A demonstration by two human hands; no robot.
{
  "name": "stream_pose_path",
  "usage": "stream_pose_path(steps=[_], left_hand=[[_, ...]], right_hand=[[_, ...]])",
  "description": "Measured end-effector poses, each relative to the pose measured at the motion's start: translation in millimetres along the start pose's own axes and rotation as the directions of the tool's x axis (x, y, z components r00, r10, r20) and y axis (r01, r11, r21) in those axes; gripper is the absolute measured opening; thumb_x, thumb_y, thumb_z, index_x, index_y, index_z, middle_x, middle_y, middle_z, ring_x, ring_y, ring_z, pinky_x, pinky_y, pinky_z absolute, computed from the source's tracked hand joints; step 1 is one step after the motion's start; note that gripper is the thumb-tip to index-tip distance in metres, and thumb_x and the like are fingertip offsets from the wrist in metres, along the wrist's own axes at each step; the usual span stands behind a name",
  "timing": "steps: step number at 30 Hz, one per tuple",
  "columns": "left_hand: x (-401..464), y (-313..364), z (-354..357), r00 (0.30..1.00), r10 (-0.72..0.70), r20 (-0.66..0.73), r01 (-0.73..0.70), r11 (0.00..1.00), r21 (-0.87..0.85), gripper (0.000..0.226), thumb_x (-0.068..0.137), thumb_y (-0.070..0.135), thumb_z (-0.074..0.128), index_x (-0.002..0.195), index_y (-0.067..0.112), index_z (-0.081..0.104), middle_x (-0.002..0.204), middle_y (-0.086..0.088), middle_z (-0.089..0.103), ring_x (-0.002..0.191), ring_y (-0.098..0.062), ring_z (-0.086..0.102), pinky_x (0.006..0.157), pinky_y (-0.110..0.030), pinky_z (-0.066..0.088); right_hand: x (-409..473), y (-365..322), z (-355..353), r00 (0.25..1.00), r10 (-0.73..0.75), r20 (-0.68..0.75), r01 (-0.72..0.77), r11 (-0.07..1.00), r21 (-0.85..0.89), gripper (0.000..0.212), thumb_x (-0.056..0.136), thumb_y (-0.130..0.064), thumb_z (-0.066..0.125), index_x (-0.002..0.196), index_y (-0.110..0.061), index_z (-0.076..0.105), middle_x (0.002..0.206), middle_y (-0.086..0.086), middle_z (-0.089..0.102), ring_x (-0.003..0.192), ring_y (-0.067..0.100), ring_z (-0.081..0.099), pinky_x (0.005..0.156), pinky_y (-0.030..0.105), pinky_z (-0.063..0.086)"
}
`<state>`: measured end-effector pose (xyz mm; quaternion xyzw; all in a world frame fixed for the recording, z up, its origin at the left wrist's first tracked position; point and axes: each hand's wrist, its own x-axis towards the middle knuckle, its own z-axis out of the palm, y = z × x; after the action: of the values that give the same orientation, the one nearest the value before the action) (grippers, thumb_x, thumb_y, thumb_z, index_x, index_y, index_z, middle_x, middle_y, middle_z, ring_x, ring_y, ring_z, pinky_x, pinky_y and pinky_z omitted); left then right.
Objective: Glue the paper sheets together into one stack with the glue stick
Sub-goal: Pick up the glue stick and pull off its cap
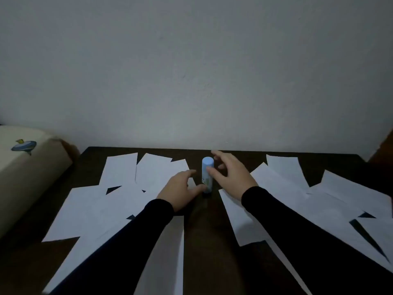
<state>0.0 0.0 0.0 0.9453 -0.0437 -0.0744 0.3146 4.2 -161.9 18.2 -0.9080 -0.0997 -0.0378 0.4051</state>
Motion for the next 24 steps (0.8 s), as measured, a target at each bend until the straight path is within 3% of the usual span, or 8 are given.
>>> stream_pose_path(steps=[3, 6, 11, 14, 18, 21, 24], left_hand=[[4.2, 1.3, 13.0, 0.996, 0.084, -0.032, -0.086, 0.994, -0.069, 0.051, 0.092, 0.039, 0.059, 0.138, 0.023, 0.046, 0.135, 0.002, 0.054, 0.110, -0.010, 0.051, 0.097, -0.026, 0.041], [6.3, 2.0, 25.1, 0.989, 0.110, -0.094, -0.121, 0.985, -0.119, 0.036, 0.095, 0.035, 0.055, 0.128, 0.023, 0.053, 0.118, 0.003, 0.060, 0.084, 0.000, 0.048, 0.078, -0.016, 0.037], [1.2, 0.5, 31.3, 0.983, 0.112, -0.147, -0.137, 0.975, -0.174, 0.032, 0.096, 0.041, 0.049, 0.123, 0.024, 0.051, 0.104, 0.009, 0.057, 0.082, 0.001, 0.052, 0.066, -0.011, 0.037], [-17.3, 6.9, 37.6, 0.977, 0.092, -0.193, -0.154, 0.931, -0.332, 0.029, 0.095, 0.046, 0.048, 0.117, 0.027, 0.049, 0.104, 0.010, 0.059, 0.087, -0.001, 0.056, 0.070, -0.013, 0.044], [-54.0, 18.4, 54.0, 0.972, -0.021, -0.236, -0.119, 0.817, -0.565, 0.016, 0.094, 0.042, 0.053, 0.106, 0.032, 0.048, 0.096, 0.014, 0.059, 0.080, 0.005, 0.058, 0.066, -0.012, 0.049], [-79.1, 16.9, 70.4, 0.969, -0.103, -0.226, -0.075, 0.745, -0.663, 0.016, 0.091, 0.040, 0.060, 0.103, 0.034, 0.052, 0.098, 0.015, 0.062, 0.083, 0.004, 0.061, 0.071, -0.018, 0.054], [-92.5, 12.3, 79.1, 0.972, -0.100, -0.214, -0.067, 0.753, -0.655, 0.018, 0.089, 0.040, 0.062, 0.105, 0.034, 0.056, 0.098, 0.017, 0.064, 0.086, 0.006, 0.061, 0.075, -0.018, 0.053]], right_hand=[[4.0, 3.4, 12.6, 0.999, 0.034, -0.029, -0.028, 0.982, 0.185, 0.051, 0.093, -0.034, 0.060, 0.141, -0.030, 0.044, 0.133, -0.005, 0.053, 0.114, 0.008, 0.051, 0.096, 0.036, 0.051], [3.8, 6.3, 21.2, 0.995, 0.075, -0.065, -0.051, 0.948, 0.314, 0.045, 0.091, -0.028, 0.063, 0.135, -0.030, 0.051, 0.124, -0.003, 0.059, 0.112, 0.009, 0.055, 0.093, 0.035, 0.054], [-0.1, 10.5, 20.9, 0.978, 0.154, -0.143, -0.073, 0.888, 0.455, 0.041, 0.094, -0.028, 0.059, 0.134, -0.027, 0.051, 0.115, -0.004, 0.060, 0.104, 0.009, 0.060, 0.081, 0.023, 0.056], [-10.7, 6.9, 19.1, 0.953, 0.258, -0.160, -0.091, 0.745, 0.661, 0.035, 0.094, -0.029, 0.059, 0.129, -0.022, 0.056, 0.109, -0.008, 0.062, 0.101, 0.006, 0.061, 0.078, 0.019, 0.055], [-35.1, -1.2, 25.7, 0.911, 0.411, -0.033, -0.179, 0.467, 0.866, 0.011, 0.094, -0.031, 0.059, 0.098, -0.024, 0.067, 0.100, 0.005, 0.069, 0.101, 0.023, 0.067, 0.090, 0.042, 0.055], [-61.6, 1.1, 41.8, 0.864, 0.501, 0.049, -0.250, 0.342, 0.906, 0.019, 0.092, -0.039, 0.059, 0.092, -0.022, 0.069, 0.097, 0.010, 0.071, 0.095, 0.026, 0.070, 0.081, 0.040, 0.058], [-80.2, 6.9, 54.1, 0.839, 0.534, 0.104, -0.251, 0.212, 0.944, 0.031, 0.088, -0.041, 0.060, 0.099, -0.013, 0.069, 0.102, 0.017, 0.070, 0.093, 0.027, 0.070, 0.074, 0.038, 0.059]])
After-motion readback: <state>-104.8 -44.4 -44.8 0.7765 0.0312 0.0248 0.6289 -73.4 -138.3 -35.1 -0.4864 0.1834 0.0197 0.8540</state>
